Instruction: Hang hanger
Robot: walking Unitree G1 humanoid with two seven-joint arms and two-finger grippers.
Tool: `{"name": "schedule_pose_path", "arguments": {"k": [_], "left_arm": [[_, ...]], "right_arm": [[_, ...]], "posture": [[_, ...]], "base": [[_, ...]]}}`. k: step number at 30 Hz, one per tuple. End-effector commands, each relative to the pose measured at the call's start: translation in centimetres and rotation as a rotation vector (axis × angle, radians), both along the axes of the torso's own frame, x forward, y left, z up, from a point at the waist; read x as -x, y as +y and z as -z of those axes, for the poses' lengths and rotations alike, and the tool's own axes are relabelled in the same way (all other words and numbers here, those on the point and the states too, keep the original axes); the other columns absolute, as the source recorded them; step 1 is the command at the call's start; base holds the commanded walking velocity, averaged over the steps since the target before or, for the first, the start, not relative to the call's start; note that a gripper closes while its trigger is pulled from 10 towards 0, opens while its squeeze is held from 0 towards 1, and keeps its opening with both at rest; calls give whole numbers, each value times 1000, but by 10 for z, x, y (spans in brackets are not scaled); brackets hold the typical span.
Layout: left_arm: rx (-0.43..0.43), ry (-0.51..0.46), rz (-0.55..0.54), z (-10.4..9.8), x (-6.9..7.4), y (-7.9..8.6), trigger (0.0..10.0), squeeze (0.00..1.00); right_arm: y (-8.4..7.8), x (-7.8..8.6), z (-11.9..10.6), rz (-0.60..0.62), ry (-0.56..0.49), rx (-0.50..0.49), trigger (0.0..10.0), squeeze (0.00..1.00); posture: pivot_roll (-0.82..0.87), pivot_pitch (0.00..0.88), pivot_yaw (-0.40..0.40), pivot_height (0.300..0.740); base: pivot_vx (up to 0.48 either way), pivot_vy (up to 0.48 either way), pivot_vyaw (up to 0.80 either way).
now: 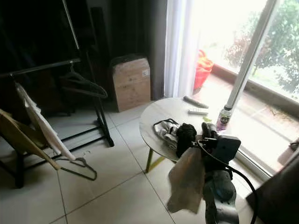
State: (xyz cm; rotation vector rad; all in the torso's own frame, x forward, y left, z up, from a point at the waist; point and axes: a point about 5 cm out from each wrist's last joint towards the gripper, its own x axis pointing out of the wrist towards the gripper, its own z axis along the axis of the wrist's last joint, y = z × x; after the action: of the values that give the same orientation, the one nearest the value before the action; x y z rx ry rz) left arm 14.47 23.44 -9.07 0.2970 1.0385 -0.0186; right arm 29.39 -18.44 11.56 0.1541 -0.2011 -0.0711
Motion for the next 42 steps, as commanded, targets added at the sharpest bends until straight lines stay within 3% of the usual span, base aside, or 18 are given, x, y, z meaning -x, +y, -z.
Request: {"name": "schedule_pose_path", "arguments": {"k": [1,3,9,11,14,20,25,27,29,33,37,38,42], "left_arm": [[13,9,4,2,1,-5,10000,0],[13,9,5,2,1,-5,10000,0],[12,10,6,2,1,-5,10000,0],[12,9,5,2,1,-5,10000,0],[12,10,5,2,2,-5,10000,0],[15,9,4,2,1,-6,10000,0],[17,8,-1,2,1,-6,10000,0],[14,8,-2,2,2,-6,10000,0],[14,14,-8,2,2,-6,10000,0],[8,20,5,3,2,-6,10000,0],[13,23,-6,3,3,-6,10000,0],[16,25,-9,3,3,-6,10000,0],[17,28,-9,3,3,-6,10000,0]], "right_arm": [[-14,0,-14,60,-59,10,10000,0],[-14,-1,-22,59,-87,17,10000,0],[2,-12,-89,-10,-316,33,10000,0],[12,-16,-126,-58,-431,35,10000,0],[20,-19,-158,-101,-533,39,10000,0],[41,-24,-182,-252,-580,34,10000,0],[67,-26,-173,-425,-484,-13,10000,0],[74,-27,-161,-462,-429,38,10000,0],[77,-32,-137,-461,-307,96,10000,0],[69,-39,-97,-422,-135,89,10000,0],[48,-46,-57,-275,3,127,10000,0],[41,-48,-44,-243,54,94,10000,0],[34,-51,-35,-197,97,104,10000,0]], "posture": [[-41,0,23,740],[-42,0,24,740],[-41,0,27,740],[-45,0,29,740],[-51,0,29,740],[-43,0,25,740],[-32,0,20,740],[-36,0,18,740],[-36,0,18,740],[-31,0,17,740],[-22,0,16,740],[-22,0,17,740],[-14,0,20,740]], "base": [[300,0,0],[296,0,0],[298,0,0],[298,0,0],[303,0,0],[299,0,0],[296,0,0],[293,0,0],[122,0,0],[0,0,0],[0,0,0],[0,0,0],[0,0,0]]}}
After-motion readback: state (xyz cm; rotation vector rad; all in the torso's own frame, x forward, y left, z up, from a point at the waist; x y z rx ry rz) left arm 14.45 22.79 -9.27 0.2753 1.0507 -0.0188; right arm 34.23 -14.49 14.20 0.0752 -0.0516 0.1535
